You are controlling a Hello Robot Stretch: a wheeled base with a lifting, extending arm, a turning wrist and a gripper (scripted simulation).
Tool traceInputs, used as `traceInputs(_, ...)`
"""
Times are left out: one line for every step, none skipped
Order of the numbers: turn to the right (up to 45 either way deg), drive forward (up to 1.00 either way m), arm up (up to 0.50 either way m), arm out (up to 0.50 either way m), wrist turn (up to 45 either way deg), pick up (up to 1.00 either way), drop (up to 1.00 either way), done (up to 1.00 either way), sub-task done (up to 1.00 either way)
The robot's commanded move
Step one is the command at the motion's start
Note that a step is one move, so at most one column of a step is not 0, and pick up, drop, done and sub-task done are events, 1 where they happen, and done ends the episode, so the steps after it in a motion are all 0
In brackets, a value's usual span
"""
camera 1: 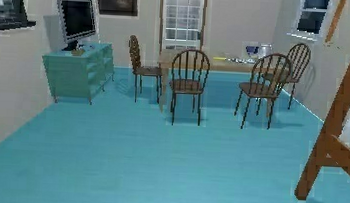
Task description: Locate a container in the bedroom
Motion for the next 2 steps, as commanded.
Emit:
traceInputs(0.0, 0.20, 0.00, 0.00, 0.0, 0.00, 0.00, 0.00, 0.00)
traceInputs(21.0, 0.00, 0.00, 0.00, 0.0, 0.00, 0.00, 0.00, 0.00)
